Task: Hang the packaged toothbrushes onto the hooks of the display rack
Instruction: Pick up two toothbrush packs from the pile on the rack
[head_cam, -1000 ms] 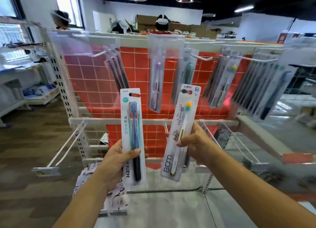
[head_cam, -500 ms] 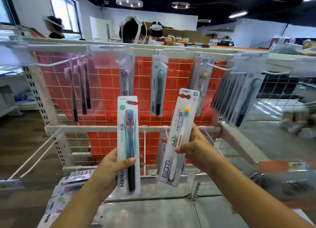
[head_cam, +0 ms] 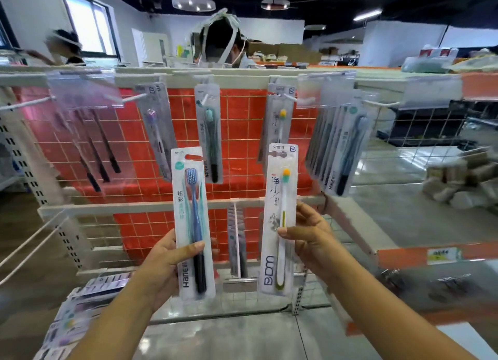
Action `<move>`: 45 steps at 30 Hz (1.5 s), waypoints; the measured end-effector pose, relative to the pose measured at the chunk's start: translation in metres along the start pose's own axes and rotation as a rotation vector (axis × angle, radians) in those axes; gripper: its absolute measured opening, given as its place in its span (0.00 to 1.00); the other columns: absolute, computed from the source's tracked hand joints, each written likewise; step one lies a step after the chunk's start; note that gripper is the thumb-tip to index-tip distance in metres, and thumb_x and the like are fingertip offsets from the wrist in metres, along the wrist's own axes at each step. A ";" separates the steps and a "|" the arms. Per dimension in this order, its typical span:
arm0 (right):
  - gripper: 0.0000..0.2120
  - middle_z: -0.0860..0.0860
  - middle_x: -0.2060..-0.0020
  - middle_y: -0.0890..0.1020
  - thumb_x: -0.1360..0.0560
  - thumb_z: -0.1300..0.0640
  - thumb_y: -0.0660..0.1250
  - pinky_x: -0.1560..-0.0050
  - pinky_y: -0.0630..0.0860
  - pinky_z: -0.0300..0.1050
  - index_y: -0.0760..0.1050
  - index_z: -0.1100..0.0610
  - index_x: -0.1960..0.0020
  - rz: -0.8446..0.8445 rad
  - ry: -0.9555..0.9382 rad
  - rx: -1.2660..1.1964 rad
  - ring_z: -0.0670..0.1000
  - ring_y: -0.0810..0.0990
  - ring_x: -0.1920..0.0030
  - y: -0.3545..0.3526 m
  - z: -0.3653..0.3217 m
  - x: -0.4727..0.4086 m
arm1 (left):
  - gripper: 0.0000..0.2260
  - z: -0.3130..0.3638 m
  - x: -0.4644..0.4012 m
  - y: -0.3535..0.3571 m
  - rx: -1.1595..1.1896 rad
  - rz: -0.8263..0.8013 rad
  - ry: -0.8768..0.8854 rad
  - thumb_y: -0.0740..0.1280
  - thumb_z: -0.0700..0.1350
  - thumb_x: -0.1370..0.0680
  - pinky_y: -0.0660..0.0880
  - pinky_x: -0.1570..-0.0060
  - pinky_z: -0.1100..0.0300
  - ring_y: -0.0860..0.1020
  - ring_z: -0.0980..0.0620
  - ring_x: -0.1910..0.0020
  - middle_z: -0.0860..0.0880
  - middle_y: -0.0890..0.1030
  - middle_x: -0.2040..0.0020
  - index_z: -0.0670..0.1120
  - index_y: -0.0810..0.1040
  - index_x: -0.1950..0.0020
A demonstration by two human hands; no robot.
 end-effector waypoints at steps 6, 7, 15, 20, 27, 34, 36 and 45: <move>0.25 0.56 0.57 0.85 0.44 0.72 0.70 0.59 0.82 0.47 0.78 0.60 0.47 0.008 -0.040 -0.034 0.54 0.84 0.58 -0.023 -0.013 0.008 | 0.20 -0.002 -0.006 0.046 -0.026 -0.043 0.040 0.67 0.37 0.34 0.80 0.67 0.58 0.83 0.48 0.60 0.44 0.84 0.57 0.43 0.75 0.42; 0.24 0.56 0.57 0.85 0.42 0.72 0.69 0.59 0.82 0.47 0.78 0.59 0.47 0.012 -0.043 -0.039 0.53 0.84 0.59 -0.027 -0.016 0.010 | 0.20 -0.002 -0.008 0.053 -0.036 -0.049 0.046 0.67 0.37 0.34 0.80 0.66 0.58 0.83 0.48 0.60 0.45 0.84 0.58 0.43 0.74 0.42; 0.26 0.54 0.52 0.84 0.35 0.73 0.66 0.61 0.82 0.48 0.74 0.55 0.40 0.066 -0.093 -0.032 0.53 0.84 0.55 -0.051 -0.051 0.013 | 0.22 -0.004 -0.021 0.098 -0.115 0.004 0.101 0.69 0.37 0.34 0.77 0.48 0.48 0.82 0.46 0.55 0.45 0.84 0.56 0.40 0.74 0.40; 0.26 0.54 0.46 0.82 0.29 0.73 0.64 0.43 0.77 0.58 0.71 0.57 0.34 0.084 -0.197 0.080 0.56 0.81 0.45 -0.036 -0.081 0.007 | 0.19 -0.002 -0.024 0.111 -0.091 0.011 0.098 0.68 0.36 0.32 0.79 0.56 0.51 0.82 0.46 0.59 0.45 0.84 0.58 0.41 0.75 0.42; 0.28 0.56 0.43 0.80 0.29 0.74 0.63 0.40 0.75 0.57 0.68 0.59 0.31 0.088 -0.269 0.073 0.57 0.78 0.41 -0.020 -0.100 -0.008 | 0.23 0.000 -0.024 0.109 -0.097 0.023 0.096 0.70 0.38 0.35 0.77 0.52 0.46 0.82 0.42 0.54 0.42 0.84 0.55 0.42 0.74 0.40; 0.28 0.48 0.45 0.81 0.27 0.70 0.65 0.48 0.80 0.48 0.67 0.55 0.30 0.065 -0.298 0.277 0.47 0.81 0.48 -0.020 -0.091 -0.015 | 0.16 -0.002 -0.023 0.094 -0.125 0.038 0.096 0.67 0.34 0.30 0.78 0.60 0.55 0.83 0.48 0.61 0.47 0.84 0.60 0.44 0.75 0.43; 0.29 0.48 0.43 0.80 0.27 0.69 0.66 0.45 0.79 0.51 0.66 0.54 0.29 0.080 -0.310 0.332 0.49 0.81 0.46 -0.021 -0.090 -0.019 | 0.15 -0.003 -0.022 0.091 -0.130 0.039 0.087 0.66 0.33 0.28 0.79 0.63 0.57 0.83 0.48 0.61 0.47 0.84 0.60 0.44 0.75 0.43; 0.33 0.52 0.35 0.74 0.24 0.64 0.65 0.44 0.76 0.44 0.55 0.54 0.25 0.216 -0.343 0.832 0.50 0.77 0.45 -0.020 -0.110 -0.074 | 0.13 0.000 -0.027 0.089 -0.154 0.060 0.070 0.65 0.32 0.26 0.80 0.64 0.58 0.83 0.50 0.62 0.48 0.85 0.61 0.44 0.75 0.45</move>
Point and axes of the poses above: each hand's wrist, its own x-axis away from the middle knuckle, its own y-axis out of the palm, z = x × y, the point moved 8 cm from there along -x, towards the middle knuckle
